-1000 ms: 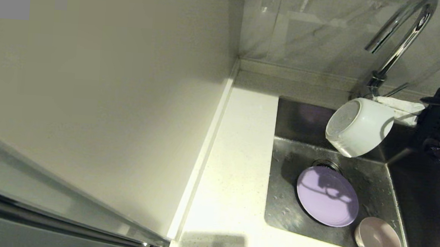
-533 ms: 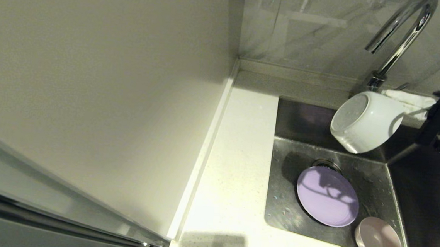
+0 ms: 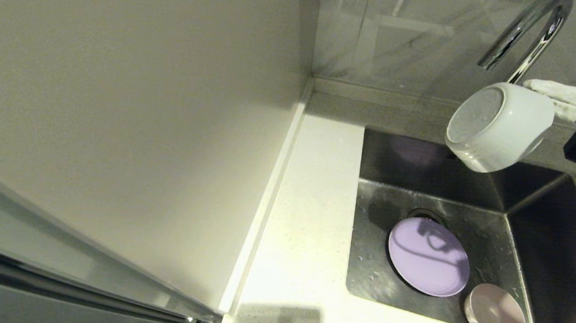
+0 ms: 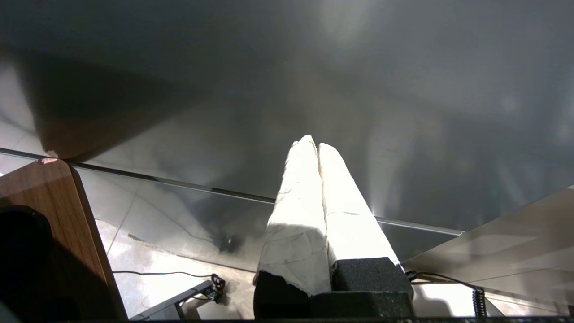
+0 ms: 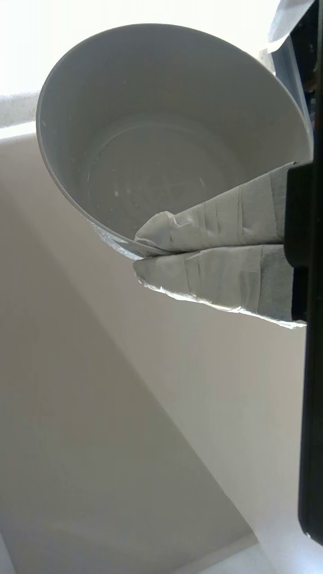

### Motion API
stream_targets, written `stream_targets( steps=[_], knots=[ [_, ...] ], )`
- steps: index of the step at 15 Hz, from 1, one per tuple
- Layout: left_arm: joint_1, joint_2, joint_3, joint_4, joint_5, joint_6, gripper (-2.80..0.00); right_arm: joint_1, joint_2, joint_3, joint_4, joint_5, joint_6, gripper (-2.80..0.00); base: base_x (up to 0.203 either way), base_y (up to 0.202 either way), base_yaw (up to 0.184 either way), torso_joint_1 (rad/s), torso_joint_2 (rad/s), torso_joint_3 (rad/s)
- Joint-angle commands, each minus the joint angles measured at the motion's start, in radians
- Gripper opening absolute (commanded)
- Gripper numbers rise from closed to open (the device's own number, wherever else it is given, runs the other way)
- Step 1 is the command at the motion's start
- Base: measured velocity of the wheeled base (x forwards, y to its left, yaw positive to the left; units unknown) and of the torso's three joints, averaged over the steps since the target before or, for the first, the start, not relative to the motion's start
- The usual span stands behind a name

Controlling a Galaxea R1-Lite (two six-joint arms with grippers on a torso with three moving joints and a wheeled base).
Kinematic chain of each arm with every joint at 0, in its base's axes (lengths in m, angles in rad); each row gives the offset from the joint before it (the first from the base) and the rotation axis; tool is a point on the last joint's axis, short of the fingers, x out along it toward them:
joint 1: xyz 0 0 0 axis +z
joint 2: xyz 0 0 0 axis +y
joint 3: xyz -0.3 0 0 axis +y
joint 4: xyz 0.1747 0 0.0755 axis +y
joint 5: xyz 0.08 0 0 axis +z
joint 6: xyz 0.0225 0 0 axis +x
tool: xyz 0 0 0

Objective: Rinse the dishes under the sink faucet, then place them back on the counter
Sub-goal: Put a bowl back to the table from the sink

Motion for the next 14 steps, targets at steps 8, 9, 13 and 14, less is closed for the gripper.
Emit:
stream_targets(
  steps=[8,9,13,14],
  knots=[
    [0.0,0.0,0.003,-0.001,0.0,0.0,-2.8,-0.047,-0.072,-0.137,0.015,0.106,-0.07,-2.8,0.0,0.0,0.0,0.0,0.0,0.0],
    [0.0,0.0,0.003,-0.002,0.0,0.0,-2.8,-0.065,-0.095,-0.166,0.022,0.119,-0.07,-2.8,0.0,0.0,0.0,0.0,0.0,0.0],
    [0.0,0.0,0.003,-0.001,0.0,0.0,-2.8,-0.199,-0.157,-0.278,0.025,0.124,-0.07,-2.8,0.0,0.0,0.0,0.0,0.0,0.0],
    [0.0,0.0,0.003,0.0,0.0,0.0,-2.8,-0.246,-0.161,-0.297,0.024,0.124,-0.071,-2.8,0.0,0.0,0.0,0.0,0.0,0.0]
  ],
)
